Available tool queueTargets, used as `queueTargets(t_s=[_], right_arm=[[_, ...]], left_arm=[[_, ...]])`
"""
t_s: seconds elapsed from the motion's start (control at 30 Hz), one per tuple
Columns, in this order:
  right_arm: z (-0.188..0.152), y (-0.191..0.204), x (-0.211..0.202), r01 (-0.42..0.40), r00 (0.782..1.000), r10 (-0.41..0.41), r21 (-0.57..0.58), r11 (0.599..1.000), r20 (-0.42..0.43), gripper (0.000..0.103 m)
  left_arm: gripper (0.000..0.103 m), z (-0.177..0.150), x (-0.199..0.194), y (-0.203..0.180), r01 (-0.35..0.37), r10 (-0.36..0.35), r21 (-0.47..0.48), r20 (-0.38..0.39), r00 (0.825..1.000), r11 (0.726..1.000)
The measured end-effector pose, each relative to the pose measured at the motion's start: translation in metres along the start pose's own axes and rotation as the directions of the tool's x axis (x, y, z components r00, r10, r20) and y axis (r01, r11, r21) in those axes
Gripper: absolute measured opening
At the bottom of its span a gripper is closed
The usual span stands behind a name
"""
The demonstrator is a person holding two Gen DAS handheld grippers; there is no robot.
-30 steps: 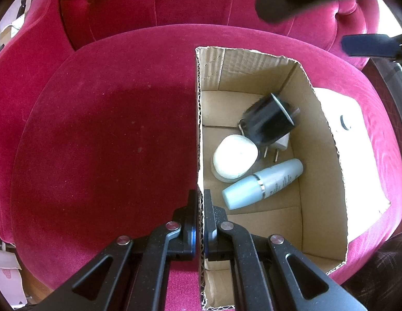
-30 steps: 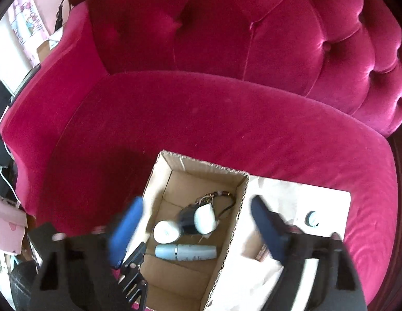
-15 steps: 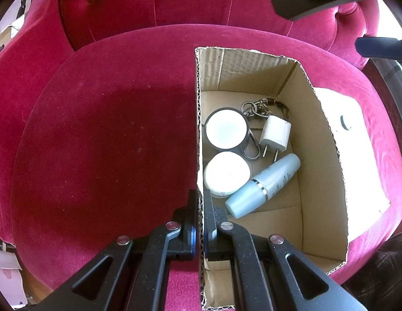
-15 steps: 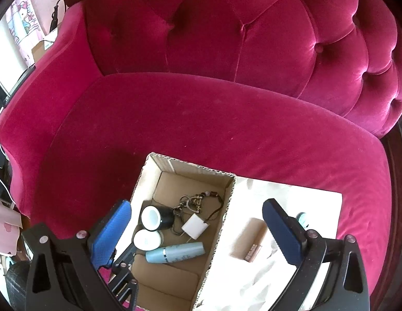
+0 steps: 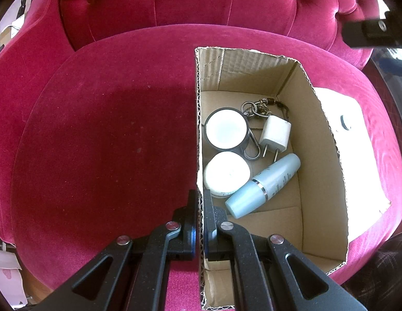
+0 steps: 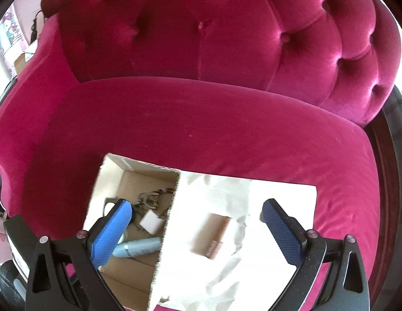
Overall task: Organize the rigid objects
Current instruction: 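Move the right tool back to the copper lipstick tube on the paper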
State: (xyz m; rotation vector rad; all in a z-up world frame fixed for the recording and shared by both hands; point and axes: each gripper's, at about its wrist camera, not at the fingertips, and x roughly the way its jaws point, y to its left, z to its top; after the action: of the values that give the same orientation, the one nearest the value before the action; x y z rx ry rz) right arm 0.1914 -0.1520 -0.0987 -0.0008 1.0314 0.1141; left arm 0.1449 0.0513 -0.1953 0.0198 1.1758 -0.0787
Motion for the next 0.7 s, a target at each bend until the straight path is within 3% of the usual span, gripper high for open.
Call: queueTargets(t_s=[0.4, 0.7], right_arm=[[-0.019, -0.038, 0.013, 0.044, 0.999, -0.043, 0.053, 0.998, -0.023, 0.103], [-0.031, -0.047, 0.025, 0.012, 0.999, -0.011, 0.042, 0.999, -0.034, 0.103]], left_arm=[[0.003, 0.000, 0.000, -0.001, 0.000, 0.000, 0.000, 0.000, 1.000, 1.000], [0.003, 0.000, 0.000, -0.001, -0.001, 0.001, 0.002, 0.000, 1.000, 1.000]])
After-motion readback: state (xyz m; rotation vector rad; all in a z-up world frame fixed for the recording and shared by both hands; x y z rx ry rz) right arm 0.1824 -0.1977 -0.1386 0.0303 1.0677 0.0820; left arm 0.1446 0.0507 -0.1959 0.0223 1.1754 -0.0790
